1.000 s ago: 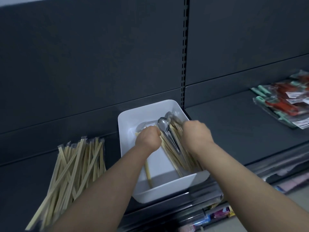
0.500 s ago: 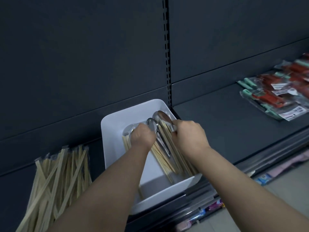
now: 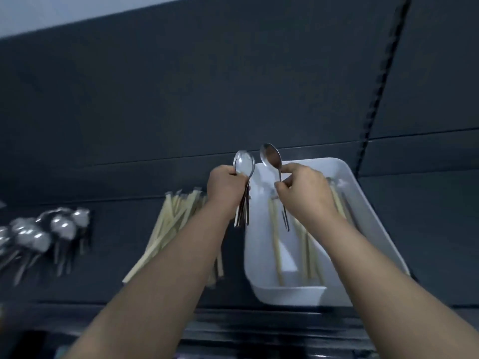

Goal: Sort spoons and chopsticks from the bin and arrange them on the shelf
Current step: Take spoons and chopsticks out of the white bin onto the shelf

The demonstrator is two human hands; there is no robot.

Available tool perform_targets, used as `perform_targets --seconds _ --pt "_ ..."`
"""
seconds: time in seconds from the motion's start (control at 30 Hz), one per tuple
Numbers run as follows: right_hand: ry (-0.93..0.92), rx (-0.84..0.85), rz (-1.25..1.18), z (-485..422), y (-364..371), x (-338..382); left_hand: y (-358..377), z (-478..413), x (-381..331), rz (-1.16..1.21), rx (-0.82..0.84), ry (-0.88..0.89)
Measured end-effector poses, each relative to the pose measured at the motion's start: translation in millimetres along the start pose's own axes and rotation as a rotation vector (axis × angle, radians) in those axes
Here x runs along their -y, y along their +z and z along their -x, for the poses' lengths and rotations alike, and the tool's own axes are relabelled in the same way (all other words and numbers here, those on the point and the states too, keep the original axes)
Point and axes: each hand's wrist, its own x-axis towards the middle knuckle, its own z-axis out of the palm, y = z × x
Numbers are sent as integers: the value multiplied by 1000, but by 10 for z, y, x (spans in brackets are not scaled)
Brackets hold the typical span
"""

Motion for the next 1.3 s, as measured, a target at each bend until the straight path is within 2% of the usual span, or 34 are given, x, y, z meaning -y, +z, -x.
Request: perform_targets --seconds 0.1,0.27,0.47,0.6,0.7,0.87,1.1,1.2,1.3 --pt "-115 89 -37 115 472 572 -813 -19 382 -69 -145 -58" --pt "-246 271 -62 513 1391 1493 -2132 89 1134 -46 -304 -221" --pt "-257 464 -61 1098 2453 2584 -3524 251 1904 -8 -374 -332" --pt "-247 525 4 1322 2958 3013 -4209 229 2345 -27 -395 -387" --pt "-214 535 63 1334 3207 3204 -4554 194 2497 -63 -426 -409" --pt "-150 534 30 1124 3632 3466 -4847 -143 2733 -95 -430 -415" --pt "-138 548 -52 712 4189 3756 -5072 -828 2725 -330 -400 -393" --pt "-179 553 -57 577 4365 3882 -5124 -1073 2735 -444 -386 -386" --pt "-240 526 45 489 4497 3966 -5156 -1263 2778 -511 -368 -331"
